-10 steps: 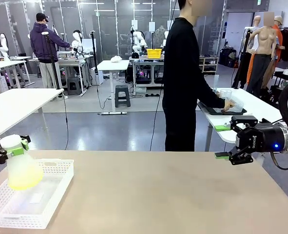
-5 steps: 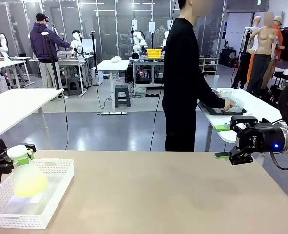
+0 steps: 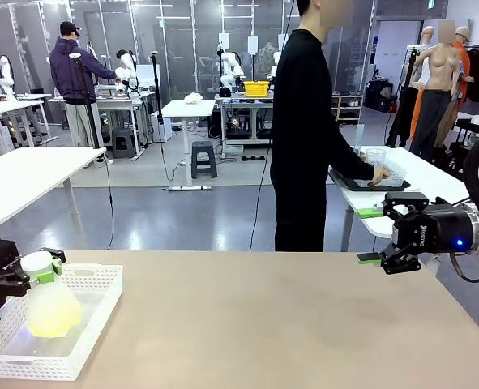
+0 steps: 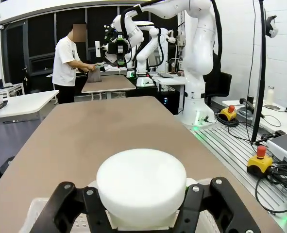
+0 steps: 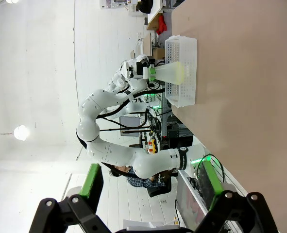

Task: Prepare the solutions needed for the experiment.
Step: When the human places the Big flask in the center of the table, pick up the Big flask and place it in the left Organizing basket.

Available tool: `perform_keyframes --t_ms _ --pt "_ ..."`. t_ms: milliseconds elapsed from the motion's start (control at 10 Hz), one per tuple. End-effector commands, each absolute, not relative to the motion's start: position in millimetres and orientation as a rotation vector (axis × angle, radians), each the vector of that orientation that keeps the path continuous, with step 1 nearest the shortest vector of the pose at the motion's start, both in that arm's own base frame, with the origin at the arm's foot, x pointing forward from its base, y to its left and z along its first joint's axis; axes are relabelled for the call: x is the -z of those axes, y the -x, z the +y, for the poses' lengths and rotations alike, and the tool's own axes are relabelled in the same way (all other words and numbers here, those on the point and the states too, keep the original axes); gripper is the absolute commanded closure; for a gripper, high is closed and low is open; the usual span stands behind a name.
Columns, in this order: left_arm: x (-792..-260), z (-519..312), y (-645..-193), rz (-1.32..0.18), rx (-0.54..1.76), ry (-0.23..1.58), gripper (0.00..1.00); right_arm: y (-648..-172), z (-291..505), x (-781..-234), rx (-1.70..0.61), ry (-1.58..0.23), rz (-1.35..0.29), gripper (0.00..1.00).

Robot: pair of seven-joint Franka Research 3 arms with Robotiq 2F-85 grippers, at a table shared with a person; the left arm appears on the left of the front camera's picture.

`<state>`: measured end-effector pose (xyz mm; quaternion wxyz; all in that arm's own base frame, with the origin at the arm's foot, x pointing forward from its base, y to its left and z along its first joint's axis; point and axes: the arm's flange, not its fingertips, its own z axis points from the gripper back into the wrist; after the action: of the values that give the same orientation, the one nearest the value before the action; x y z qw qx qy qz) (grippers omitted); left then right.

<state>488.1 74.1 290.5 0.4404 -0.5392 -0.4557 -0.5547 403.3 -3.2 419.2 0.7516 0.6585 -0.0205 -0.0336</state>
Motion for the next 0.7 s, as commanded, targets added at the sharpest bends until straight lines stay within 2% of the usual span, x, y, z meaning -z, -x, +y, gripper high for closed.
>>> perform_keyframes --t_ms 0,600 --pt "-292 69 -495 -1.100 1.380 1.347 0.78 -403 -3 -421 0.069 -1.445 -0.050 0.00" --pt "-271 71 -502 -1.091 1.367 1.354 0.78 -403 -3 -421 0.069 -1.445 -0.050 0.00"
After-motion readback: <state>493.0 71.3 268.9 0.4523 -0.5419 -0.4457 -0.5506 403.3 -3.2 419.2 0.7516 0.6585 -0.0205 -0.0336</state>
